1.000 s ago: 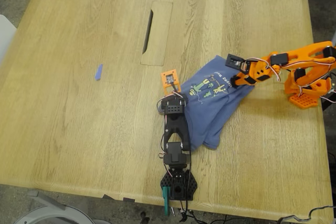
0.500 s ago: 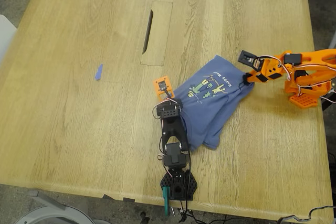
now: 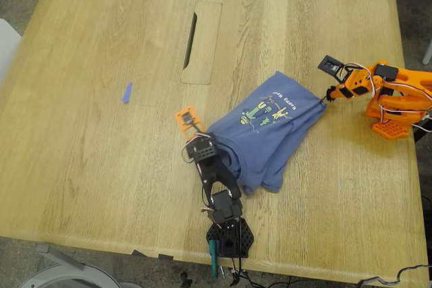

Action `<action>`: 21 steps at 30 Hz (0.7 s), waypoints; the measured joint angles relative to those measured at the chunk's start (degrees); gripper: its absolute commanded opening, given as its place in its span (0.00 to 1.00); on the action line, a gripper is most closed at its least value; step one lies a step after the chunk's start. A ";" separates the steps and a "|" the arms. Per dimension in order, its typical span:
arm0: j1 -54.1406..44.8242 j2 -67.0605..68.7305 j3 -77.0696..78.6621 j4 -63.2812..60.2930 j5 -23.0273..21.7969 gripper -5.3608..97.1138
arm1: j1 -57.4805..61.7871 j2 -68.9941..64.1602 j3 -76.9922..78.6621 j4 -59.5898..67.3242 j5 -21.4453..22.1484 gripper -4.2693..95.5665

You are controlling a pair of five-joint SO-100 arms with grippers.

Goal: Fold a T-shirt

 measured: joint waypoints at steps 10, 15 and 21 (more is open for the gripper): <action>-11.51 9.32 8.96 0.18 3.60 0.05 | 17.67 7.12 6.59 -3.25 -2.64 0.04; -18.11 17.23 15.47 0.18 3.96 0.05 | 27.16 17.05 11.87 -2.37 -2.72 0.04; -27.86 28.56 23.73 0.18 5.10 0.05 | 38.23 27.33 14.33 2.81 -2.81 0.04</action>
